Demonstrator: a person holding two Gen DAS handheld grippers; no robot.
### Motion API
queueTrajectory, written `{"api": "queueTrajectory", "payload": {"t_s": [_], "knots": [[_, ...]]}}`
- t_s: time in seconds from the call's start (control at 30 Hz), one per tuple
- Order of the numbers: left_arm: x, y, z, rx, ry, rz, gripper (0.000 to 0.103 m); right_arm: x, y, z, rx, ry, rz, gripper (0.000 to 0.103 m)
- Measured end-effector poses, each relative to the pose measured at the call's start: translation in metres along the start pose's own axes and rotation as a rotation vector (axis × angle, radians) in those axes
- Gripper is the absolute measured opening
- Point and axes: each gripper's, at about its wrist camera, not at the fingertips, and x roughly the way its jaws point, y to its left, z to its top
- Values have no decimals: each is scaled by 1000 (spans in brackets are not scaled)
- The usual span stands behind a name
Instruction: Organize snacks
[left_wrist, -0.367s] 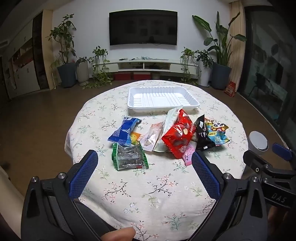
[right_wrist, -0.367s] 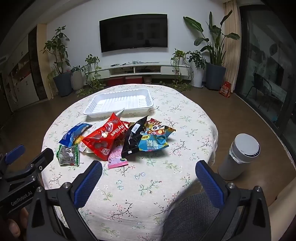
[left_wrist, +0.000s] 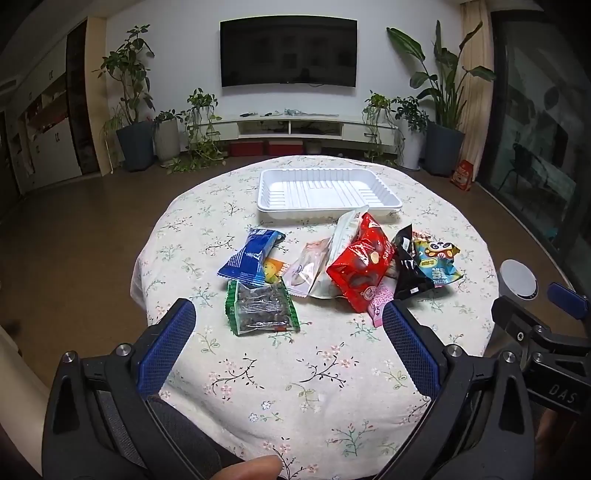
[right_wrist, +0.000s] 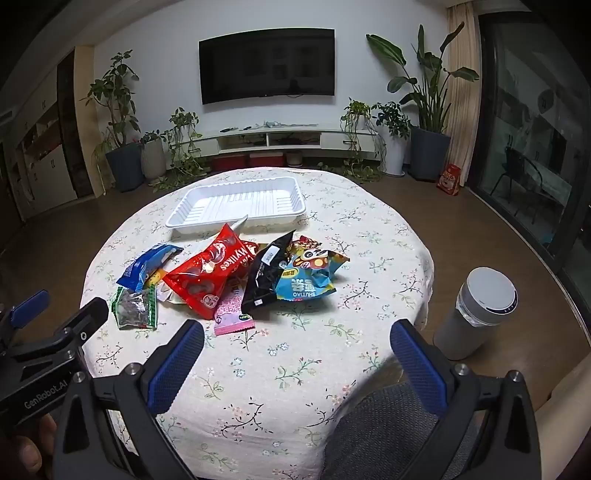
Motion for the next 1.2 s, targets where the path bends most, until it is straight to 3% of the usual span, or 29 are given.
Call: {"api": "queueTrajectory", "payload": {"t_s": [1.2], "knots": [[3, -4, -4, 2, 9, 2, 102, 0, 1, -3, -11, 1, -10, 103]]}}
